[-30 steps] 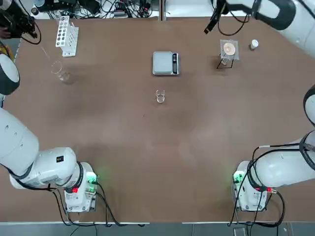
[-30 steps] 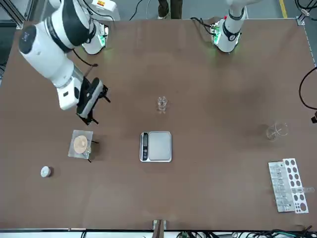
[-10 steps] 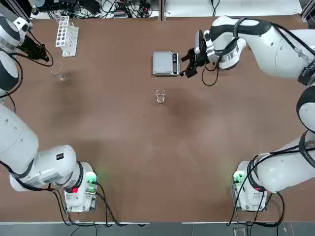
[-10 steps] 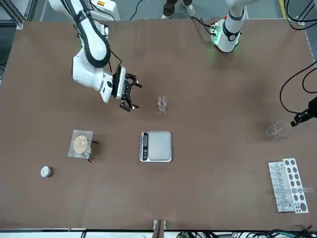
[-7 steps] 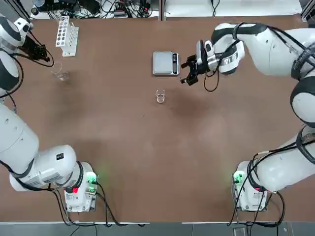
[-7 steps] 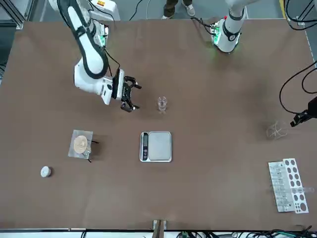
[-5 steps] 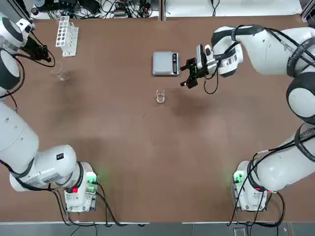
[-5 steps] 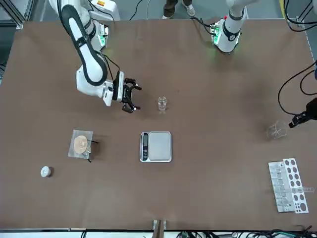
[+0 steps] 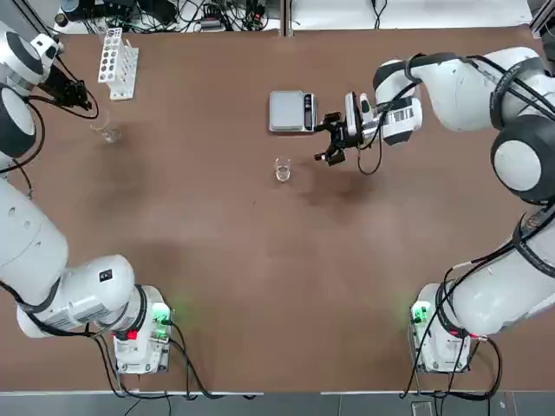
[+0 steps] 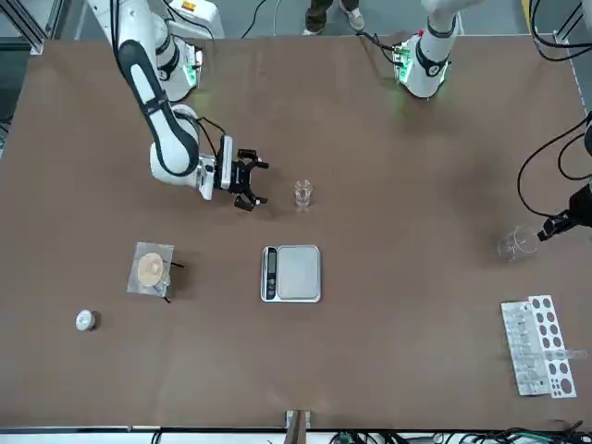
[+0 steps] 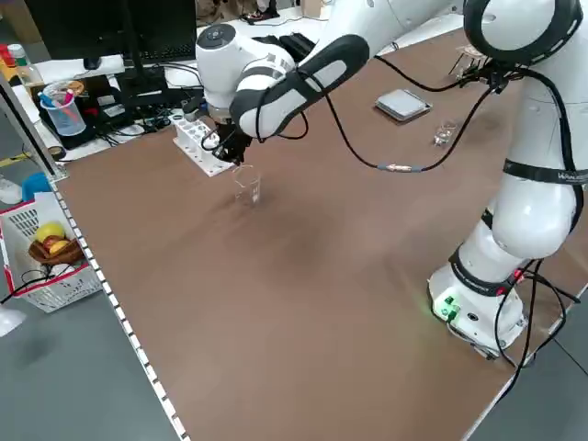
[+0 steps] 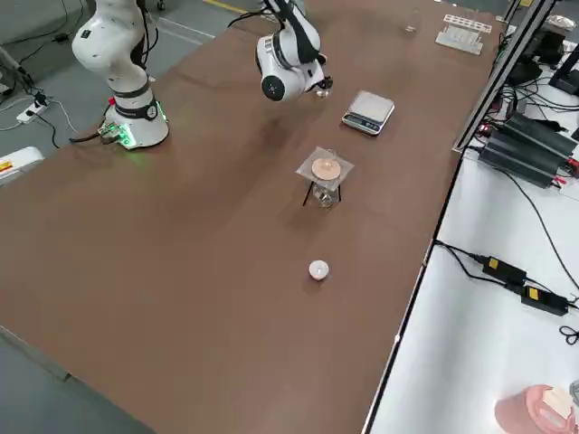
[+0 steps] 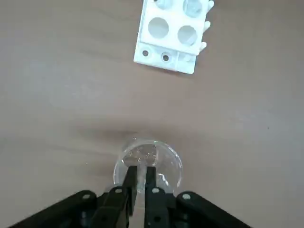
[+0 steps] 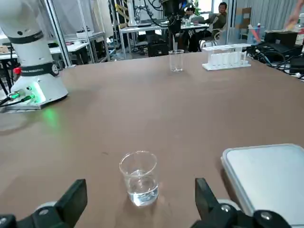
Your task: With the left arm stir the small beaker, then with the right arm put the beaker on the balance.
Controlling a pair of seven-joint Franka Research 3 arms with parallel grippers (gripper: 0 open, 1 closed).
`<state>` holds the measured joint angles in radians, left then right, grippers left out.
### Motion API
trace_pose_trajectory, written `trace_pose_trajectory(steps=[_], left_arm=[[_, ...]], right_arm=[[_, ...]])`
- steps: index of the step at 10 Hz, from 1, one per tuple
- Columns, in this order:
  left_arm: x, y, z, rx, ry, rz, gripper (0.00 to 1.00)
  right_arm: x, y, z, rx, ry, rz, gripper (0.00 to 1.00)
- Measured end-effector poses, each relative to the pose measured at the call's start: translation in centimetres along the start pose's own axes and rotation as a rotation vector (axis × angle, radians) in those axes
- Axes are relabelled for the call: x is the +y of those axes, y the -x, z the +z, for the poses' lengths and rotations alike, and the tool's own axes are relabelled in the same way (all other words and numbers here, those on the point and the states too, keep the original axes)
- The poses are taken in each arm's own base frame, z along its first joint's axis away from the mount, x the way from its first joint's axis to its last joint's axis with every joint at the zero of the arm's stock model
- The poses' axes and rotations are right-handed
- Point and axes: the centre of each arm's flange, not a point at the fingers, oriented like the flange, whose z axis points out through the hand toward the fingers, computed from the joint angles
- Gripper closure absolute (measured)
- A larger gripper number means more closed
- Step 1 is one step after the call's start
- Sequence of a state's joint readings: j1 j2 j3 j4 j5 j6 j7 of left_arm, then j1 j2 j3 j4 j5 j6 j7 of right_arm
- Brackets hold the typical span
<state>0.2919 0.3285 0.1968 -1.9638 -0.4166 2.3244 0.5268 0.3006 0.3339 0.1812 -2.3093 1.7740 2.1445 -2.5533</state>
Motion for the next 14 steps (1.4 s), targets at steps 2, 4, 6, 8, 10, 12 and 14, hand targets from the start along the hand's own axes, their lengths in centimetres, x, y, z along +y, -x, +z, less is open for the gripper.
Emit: trace_pose_trajectory(steps=[2,4,6,8,10,12,14], left_arm=[[-0.3,0.0,0.2,0.003,-0.002,-0.004,0.83],[-0.4,0.0,0.4,0.003,-0.003,-0.006,0.81],[-0.5,-0.1,0.1,0.011,-0.006,-0.004,0.75],[-0.7,-0.6,-2.4,0.054,-0.013,-0.001,0.56],[0.0,-0.5,-6.5,0.061,-0.043,0.059,0.24],[2.3,-0.1,-10.5,0.032,-0.032,0.113,0.03],[5.5,-0.6,-14.6,-0.021,-0.021,0.140,0.01]], right_arm=[[-0.5,1.8,0.6,0.024,-0.016,0.011,0.00],[-1.0,3.6,1.2,0.021,-0.023,0.040,0.00],[-1.7,5.3,2.1,0.027,-0.019,0.062,0.00],[-2.2,6.2,3.4,0.041,-0.010,0.063,0.00],[-2.2,6.1,5.0,0.058,-0.002,0.043,0.00],[-2.2,6.1,6.0,0.062,-0.011,0.039,0.00],[-2.6,6.8,6.8,0.063,-0.001,0.062,0.00]])
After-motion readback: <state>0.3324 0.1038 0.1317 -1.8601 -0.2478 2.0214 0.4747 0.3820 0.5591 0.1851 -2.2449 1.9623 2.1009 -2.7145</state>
